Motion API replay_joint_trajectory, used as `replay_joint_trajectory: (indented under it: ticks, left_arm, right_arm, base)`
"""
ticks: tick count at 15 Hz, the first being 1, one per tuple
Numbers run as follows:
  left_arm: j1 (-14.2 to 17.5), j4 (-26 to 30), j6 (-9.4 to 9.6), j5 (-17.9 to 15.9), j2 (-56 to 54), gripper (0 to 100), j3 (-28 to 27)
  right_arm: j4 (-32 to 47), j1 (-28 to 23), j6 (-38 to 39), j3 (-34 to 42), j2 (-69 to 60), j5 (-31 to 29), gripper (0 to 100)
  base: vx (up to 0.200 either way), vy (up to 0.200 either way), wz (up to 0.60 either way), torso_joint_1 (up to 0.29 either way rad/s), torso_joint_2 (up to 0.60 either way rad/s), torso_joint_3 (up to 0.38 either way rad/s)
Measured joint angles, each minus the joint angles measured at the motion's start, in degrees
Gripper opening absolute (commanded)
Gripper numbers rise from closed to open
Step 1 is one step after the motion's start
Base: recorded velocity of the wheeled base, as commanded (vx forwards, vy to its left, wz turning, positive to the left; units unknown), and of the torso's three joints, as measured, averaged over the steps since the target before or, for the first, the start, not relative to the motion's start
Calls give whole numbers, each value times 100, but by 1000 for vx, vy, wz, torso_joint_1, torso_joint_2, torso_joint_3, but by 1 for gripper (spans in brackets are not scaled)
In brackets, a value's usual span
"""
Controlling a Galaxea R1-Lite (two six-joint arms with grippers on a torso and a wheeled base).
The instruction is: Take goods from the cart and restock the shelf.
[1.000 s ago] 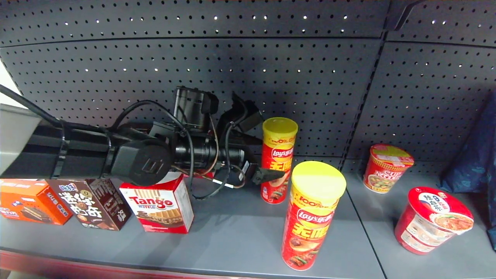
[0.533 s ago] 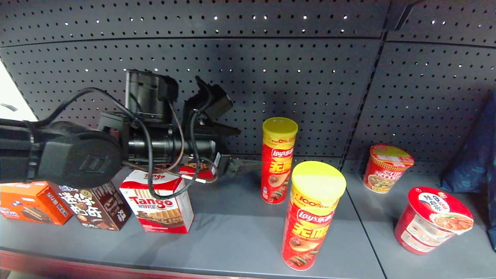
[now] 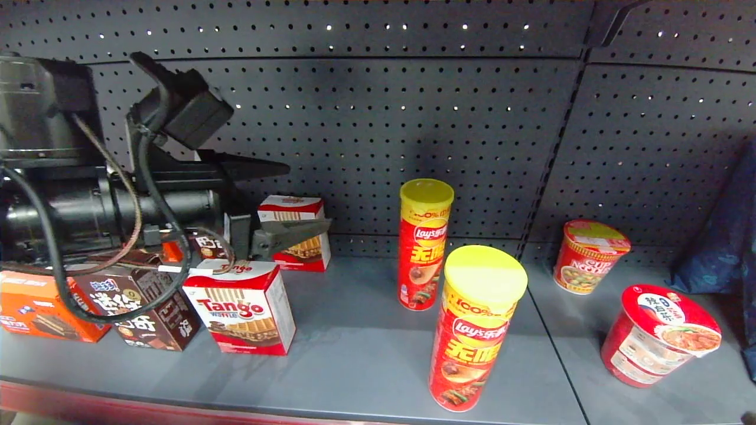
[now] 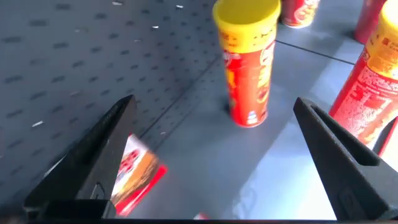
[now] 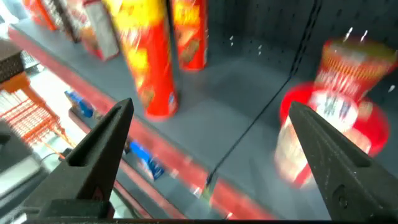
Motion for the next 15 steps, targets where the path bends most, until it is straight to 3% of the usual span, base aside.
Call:
replay_joint_trajectory:
  ticks: [2,6,11,15]
  left_arm:
    - [230,-7,-22,148,-356,100,199]
    - [344,-88,-28,956,-866,100,599]
    - [346,-106,-26,1191,-1208,100,1023]
    - [236,-229,-52,1147,-1202,100,1039]
  right_arm:
    - [4,29,-2,-662,827,-424,100]
    - [-256,527,12,-1565,2317,-1161,100]
    - [-451,678,-123,-1569,3131,-1504,100]
    - [-490,881,-328,-1428,3252,-1161,100]
  base:
    - [0,0,0,0,0,0]
    - [0,0,0,0,0,0]
    - [0,0,0,0,0,0]
    - [0,0,0,0,0,0]
